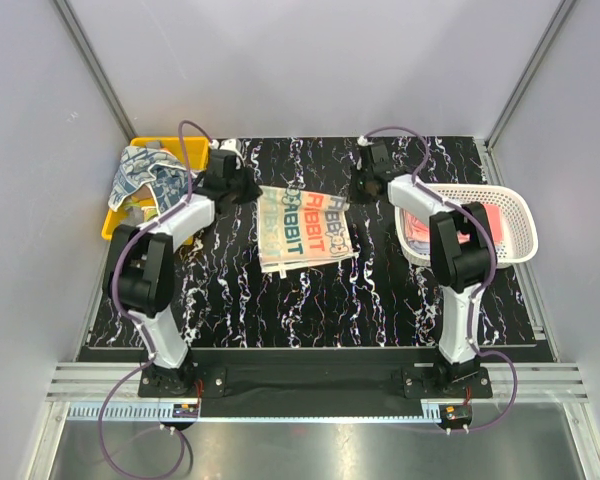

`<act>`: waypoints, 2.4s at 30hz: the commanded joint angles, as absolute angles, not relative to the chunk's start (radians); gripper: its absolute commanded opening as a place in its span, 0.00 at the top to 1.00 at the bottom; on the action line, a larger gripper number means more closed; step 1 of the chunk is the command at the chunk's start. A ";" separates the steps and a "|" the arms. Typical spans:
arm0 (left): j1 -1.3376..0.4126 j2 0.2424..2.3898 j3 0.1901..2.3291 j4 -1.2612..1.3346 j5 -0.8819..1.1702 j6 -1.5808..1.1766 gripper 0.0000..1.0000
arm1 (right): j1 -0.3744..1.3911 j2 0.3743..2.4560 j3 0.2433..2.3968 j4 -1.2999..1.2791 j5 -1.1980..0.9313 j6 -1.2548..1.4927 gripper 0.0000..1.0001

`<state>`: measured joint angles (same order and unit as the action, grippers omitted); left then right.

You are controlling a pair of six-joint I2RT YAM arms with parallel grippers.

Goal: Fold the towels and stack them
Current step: Fold the towel

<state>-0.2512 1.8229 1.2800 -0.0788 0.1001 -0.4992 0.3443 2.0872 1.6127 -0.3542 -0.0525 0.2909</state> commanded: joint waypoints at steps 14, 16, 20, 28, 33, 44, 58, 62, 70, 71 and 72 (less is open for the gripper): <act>-0.301 1.605 0.873 0.152 0.055 -0.535 1.00 | 0.399 1.749 1.160 -0.144 -0.086 0.379 1.00; -0.307 1.582 0.848 0.166 0.052 -0.537 1.00 | 0.410 1.737 1.123 -0.134 -0.072 0.382 1.00; -0.322 1.543 0.802 0.176 0.034 -0.537 1.00 | 0.417 1.712 1.080 -0.123 -0.061 0.396 1.00; -0.347 1.450 0.720 0.192 0.015 -0.528 1.00 | 0.422 1.646 1.026 -0.127 -0.029 0.407 1.00; -0.351 1.391 0.692 0.201 0.014 -0.509 1.00 | 0.423 1.597 1.008 -0.129 -0.028 0.417 1.00; -0.397 1.361 0.572 0.278 0.018 -0.525 1.00 | 0.446 1.545 0.930 -0.111 -0.015 0.439 1.00; -0.419 1.324 0.480 0.310 0.006 -0.555 0.71 | 0.454 1.531 0.857 -0.069 -0.011 0.448 1.00; -0.419 1.270 0.486 0.269 0.003 -0.561 0.63 | 0.454 1.528 0.857 -0.071 -0.009 0.445 1.00; -0.417 1.252 0.517 0.210 -0.006 -0.555 0.61 | 0.454 1.520 0.856 -0.072 -0.012 0.443 1.00; -0.419 1.259 0.522 0.212 0.021 -0.558 0.59 | 0.456 1.522 0.854 -0.072 -0.014 0.445 1.00; -0.417 1.269 0.525 0.200 0.035 -0.561 0.58 | 0.454 1.520 0.854 -0.072 -0.014 0.443 1.00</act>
<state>-0.4175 1.2507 0.4839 0.1936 0.0162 -0.5621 0.4500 1.5562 0.8558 -0.1081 -0.0422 0.4461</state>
